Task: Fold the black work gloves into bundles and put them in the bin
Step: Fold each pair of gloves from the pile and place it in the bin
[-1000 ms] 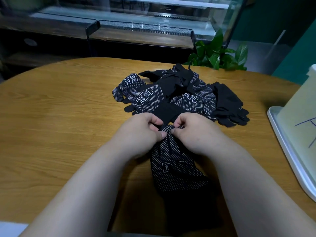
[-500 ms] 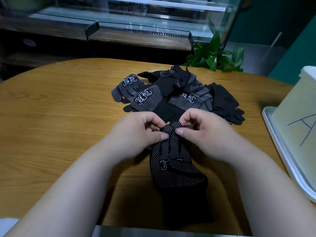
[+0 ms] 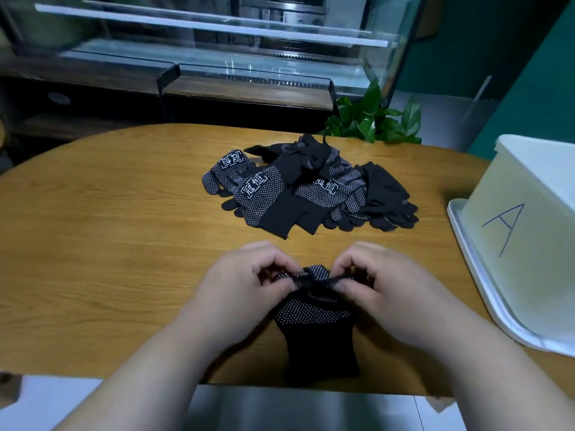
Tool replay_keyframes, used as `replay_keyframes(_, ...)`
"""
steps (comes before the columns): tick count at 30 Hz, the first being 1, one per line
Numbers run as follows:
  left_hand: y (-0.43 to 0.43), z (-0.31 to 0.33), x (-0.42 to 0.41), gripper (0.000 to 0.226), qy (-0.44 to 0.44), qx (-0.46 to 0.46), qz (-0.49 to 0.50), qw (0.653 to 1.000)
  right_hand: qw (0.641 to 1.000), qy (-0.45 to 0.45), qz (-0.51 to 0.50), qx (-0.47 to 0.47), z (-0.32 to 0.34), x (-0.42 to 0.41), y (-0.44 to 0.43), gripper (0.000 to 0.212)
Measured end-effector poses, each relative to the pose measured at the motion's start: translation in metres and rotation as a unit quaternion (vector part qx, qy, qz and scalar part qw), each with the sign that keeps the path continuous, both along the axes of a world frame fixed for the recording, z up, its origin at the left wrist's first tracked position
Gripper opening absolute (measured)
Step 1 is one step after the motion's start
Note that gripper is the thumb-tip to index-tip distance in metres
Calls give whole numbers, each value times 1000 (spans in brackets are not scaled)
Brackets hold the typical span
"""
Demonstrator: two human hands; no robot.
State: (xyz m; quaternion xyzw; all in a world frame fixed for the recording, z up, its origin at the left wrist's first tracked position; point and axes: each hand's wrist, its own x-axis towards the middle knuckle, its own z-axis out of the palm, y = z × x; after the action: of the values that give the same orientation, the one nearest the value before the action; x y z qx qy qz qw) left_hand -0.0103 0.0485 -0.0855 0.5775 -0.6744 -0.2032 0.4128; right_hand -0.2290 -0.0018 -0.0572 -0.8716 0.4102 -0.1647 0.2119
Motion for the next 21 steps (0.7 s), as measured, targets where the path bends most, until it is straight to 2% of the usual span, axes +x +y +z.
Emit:
replay_keyframes(1,3,-3,0,16,-12,-13,-22,1000,1000,5,0,3,-3,-2,4,15)
replay_keyframes(8,18,-19,-6,21,-120,-35,-114,986,999,43,13,-9,-16,-8,27,10)
replay_keyframes(15,18,-23,-2,20,-161,-41,-138,976,997,78,20,-12,-19,-4,37,8)
replay_keyframes(21,23,-15,7,19,-136,-23,-187,973,996,91,15,-6,-17,-7,48,12)
